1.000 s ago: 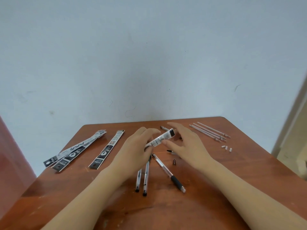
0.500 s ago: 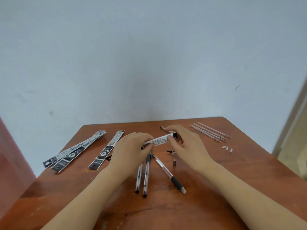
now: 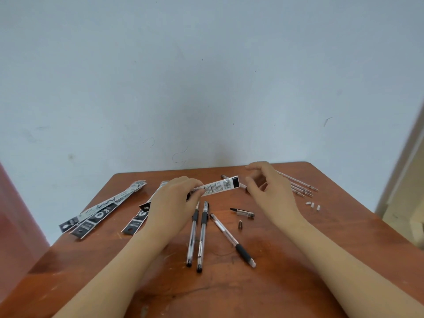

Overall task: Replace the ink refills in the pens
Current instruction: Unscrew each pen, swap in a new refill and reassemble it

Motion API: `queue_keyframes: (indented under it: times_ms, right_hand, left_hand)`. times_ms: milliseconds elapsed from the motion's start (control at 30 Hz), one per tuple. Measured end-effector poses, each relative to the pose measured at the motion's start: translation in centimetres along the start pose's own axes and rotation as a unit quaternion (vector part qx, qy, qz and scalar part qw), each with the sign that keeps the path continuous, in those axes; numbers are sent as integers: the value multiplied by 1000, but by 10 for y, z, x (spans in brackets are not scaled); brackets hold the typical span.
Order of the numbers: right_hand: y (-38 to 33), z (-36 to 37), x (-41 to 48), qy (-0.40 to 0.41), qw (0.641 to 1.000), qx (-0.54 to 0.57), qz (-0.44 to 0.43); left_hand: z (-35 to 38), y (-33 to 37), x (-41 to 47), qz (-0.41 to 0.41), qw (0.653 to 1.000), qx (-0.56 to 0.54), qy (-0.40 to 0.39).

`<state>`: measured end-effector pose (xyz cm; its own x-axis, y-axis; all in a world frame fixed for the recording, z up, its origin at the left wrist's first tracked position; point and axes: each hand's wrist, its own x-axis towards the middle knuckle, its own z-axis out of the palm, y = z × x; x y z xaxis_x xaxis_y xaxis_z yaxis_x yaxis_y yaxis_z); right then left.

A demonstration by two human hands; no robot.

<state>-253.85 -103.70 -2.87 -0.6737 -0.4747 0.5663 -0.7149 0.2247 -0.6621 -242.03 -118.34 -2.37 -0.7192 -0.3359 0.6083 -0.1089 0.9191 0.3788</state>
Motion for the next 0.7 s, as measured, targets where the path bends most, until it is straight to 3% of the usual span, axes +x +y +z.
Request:
queue_keyframes:
  times_ms: [200, 433, 700]
  right_hand:
    - [-2, -3, 0, 27, 999, -4, -17]
    - [5, 3, 3, -16, 998, -38, -38]
    - [0, 3, 3, -72, 996, 47, 0]
  left_hand:
    - [0, 0, 0, -10, 1000, -9, -5]
    - [0, -1, 0, -9, 1000, -14, -8]
    - [0, -2, 0, 18, 999, -27, -21]
